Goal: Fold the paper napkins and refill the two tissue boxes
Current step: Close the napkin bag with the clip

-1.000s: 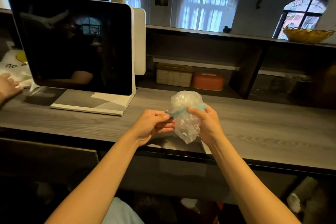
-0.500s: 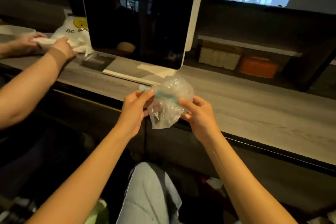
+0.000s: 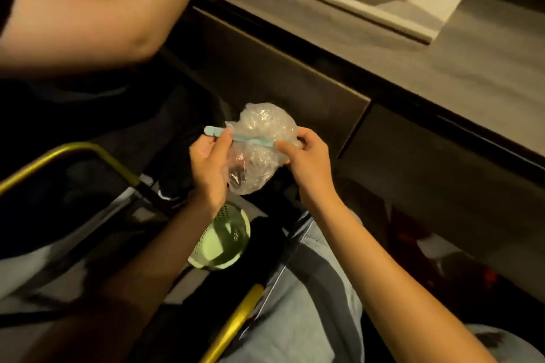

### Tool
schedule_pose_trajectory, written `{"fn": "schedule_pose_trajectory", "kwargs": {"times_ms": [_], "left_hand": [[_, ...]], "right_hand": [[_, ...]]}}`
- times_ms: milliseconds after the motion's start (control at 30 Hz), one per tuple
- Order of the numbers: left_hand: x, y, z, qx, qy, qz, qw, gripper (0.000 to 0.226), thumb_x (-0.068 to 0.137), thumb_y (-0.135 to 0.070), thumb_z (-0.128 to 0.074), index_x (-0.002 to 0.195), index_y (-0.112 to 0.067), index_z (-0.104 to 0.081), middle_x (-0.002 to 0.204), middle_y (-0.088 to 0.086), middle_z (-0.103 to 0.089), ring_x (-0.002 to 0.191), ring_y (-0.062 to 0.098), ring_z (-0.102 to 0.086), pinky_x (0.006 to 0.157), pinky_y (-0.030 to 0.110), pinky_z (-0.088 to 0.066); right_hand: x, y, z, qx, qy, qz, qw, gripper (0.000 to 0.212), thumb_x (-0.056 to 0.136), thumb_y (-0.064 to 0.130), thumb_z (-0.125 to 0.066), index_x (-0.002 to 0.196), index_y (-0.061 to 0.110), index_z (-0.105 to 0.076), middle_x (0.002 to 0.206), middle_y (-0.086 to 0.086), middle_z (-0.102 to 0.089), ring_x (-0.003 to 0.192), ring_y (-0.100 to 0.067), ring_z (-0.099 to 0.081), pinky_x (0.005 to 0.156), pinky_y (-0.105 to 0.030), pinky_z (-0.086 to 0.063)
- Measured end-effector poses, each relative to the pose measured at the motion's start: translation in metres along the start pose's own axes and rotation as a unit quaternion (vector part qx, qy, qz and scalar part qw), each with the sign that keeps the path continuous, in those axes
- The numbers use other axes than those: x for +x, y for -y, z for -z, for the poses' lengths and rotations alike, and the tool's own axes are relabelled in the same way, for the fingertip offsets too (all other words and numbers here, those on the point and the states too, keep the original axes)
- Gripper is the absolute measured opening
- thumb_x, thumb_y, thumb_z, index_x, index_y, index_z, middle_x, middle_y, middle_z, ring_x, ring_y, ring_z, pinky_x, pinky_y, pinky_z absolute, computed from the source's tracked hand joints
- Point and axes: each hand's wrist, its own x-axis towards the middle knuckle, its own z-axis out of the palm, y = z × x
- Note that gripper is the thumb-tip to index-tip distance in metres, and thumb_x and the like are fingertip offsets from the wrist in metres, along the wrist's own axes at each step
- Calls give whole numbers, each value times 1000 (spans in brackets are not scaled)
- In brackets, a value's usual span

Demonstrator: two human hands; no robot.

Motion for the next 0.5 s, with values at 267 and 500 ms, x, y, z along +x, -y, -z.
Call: {"fn": "schedule_pose_trajectory", "kwargs": {"times_ms": [267,500], "left_hand": [[30,122,100,100,-69,184,975,15,103,-11,-54,93,-14,-66,83,6,-66,70,14,-65,57,20,-54],[44,225,171,58,-207,364,906,13,99,-11,-61,109,-3,-63,102,16,-65,73,18,-62,52,18,-56]], "right_hand": [[46,-145,-69,-101,49,-154,982,21,78,6,-78,92,20,-71,94,-5,-74,90,-25,-71,89,-50,-57],[58,-265,-127,-200,84,-300,929,19,80,7,-78,78,17,-61,95,-9,-70,97,-28,-68,92,-42,-56]]}}
